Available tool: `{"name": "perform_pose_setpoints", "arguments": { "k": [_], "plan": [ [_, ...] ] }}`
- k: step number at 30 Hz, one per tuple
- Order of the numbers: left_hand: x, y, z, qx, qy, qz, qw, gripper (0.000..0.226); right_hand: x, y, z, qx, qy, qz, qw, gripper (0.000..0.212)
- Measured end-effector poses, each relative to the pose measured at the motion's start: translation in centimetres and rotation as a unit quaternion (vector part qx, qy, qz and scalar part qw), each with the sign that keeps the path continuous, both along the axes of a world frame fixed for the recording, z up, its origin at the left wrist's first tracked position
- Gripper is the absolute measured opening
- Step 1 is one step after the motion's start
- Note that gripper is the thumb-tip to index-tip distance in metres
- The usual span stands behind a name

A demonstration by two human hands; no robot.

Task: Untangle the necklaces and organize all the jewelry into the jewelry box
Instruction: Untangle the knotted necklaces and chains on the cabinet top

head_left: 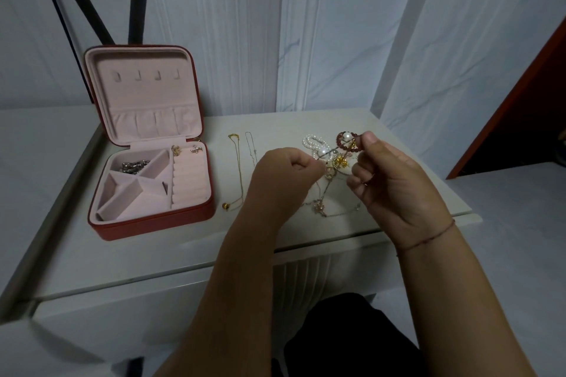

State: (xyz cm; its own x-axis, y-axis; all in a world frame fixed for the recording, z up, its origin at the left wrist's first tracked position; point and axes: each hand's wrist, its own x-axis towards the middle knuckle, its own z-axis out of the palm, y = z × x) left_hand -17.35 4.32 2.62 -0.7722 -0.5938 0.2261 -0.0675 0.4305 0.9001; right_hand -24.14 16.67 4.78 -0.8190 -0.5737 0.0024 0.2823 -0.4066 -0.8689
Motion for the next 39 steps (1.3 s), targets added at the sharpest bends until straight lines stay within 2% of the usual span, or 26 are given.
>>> {"name": "perform_pose_setpoints", "arguments": {
  "k": [3, 7, 9, 13, 17, 22, 24, 27, 30, 35, 39],
  "plan": [
    [0.0, -0.4, -0.1, -0.029, 0.006, 0.030, 0.999, 0.028, -0.3, 0.3, -0.1, 0.014, 0.017, 0.009, 1.000, 0.012],
    [-0.1, -0.9, -0.3, -0.028, 0.028, 0.098, 0.994, 0.029, -0.5, 0.5, -0.2, 0.045, 0.030, 0.026, 0.998, 0.014],
    [-0.3, -1.0, -0.3, 0.035, 0.048, 0.106, 0.993, 0.029, -0.4, 0.6, -0.1, 0.065, 0.036, 0.022, 0.997, 0.014],
    [-0.3, -1.1, 0.6, 0.277, 0.093, 0.059, 0.955, 0.032, -0.3, 0.4, 0.1, 0.075, 0.011, -0.027, 0.997, 0.019],
    [0.2, -0.9, 1.0, 0.368, 0.122, 0.000, 0.922, 0.038, -0.5, 0.3, 0.0, 0.023, -0.027, -0.023, 0.999, 0.023],
    [0.4, -1.5, 1.3, 0.495, 0.167, -0.034, 0.852, 0.033, -0.9, 0.7, 0.0, -0.066, -0.045, 0.014, 0.997, 0.016],
    [0.4, -1.6, 1.4, 0.519, 0.179, -0.039, 0.835, 0.031, -1.0, 0.7, 0.0, -0.070, -0.055, 0.007, 0.996, 0.007],
    [0.6, -1.7, 1.6, 0.529, 0.188, -0.068, 0.825, 0.023, -1.1, 0.6, -0.1, -0.077, -0.072, -0.007, 0.994, 0.016],
    [0.7, -1.8, 1.6, 0.509, 0.175, -0.097, 0.837, 0.018, -1.0, 0.6, 0.0, -0.086, -0.074, -0.007, 0.993, 0.022],
    [0.7, -1.9, 1.0, 0.416, 0.134, -0.100, 0.894, 0.021, -1.2, 0.8, 0.0, -0.119, -0.075, -0.003, 0.990, 0.027],
    [1.1, -1.5, 0.9, 0.268, 0.070, -0.103, 0.955, 0.034, -1.4, 0.8, -0.1, -0.158, -0.065, -0.016, 0.985, 0.035]
  ]
}}
